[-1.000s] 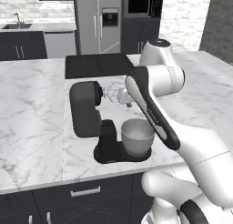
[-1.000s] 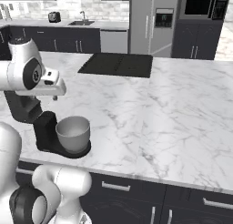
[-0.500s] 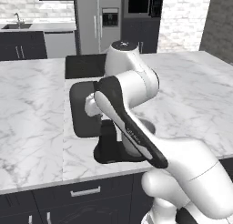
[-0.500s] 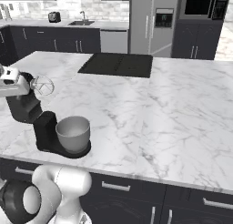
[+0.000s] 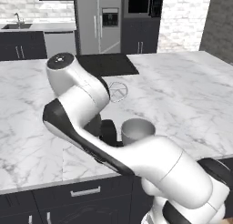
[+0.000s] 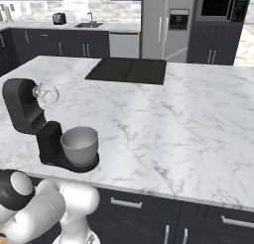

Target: Close the stand mixer head.

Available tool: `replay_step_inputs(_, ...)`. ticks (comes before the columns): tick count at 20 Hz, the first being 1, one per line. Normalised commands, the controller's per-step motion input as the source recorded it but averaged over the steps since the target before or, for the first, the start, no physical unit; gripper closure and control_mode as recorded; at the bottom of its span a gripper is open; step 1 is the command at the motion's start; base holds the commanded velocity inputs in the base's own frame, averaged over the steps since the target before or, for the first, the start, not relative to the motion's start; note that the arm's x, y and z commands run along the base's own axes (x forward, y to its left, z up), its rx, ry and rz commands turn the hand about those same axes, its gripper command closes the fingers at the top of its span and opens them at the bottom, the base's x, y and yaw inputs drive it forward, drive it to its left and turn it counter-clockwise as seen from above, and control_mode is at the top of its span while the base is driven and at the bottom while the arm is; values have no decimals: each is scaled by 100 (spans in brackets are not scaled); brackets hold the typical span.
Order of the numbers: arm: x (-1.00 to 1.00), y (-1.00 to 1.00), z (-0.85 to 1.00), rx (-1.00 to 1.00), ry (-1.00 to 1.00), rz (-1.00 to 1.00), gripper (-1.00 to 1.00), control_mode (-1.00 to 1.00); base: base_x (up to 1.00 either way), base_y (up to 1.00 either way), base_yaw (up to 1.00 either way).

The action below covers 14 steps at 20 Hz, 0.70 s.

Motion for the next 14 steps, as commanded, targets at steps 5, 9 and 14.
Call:
replay_step_inputs(5,11,91,-8,-31,-8,-13,-100,-100,0,0,0)
replay_step_inputs(9,47,46,-9,-10,0,-20,-100,-100,0,0,0)
replay_step_inputs(14,66,27,-23,-8,-3,-36,-100,-100,0,0,0)
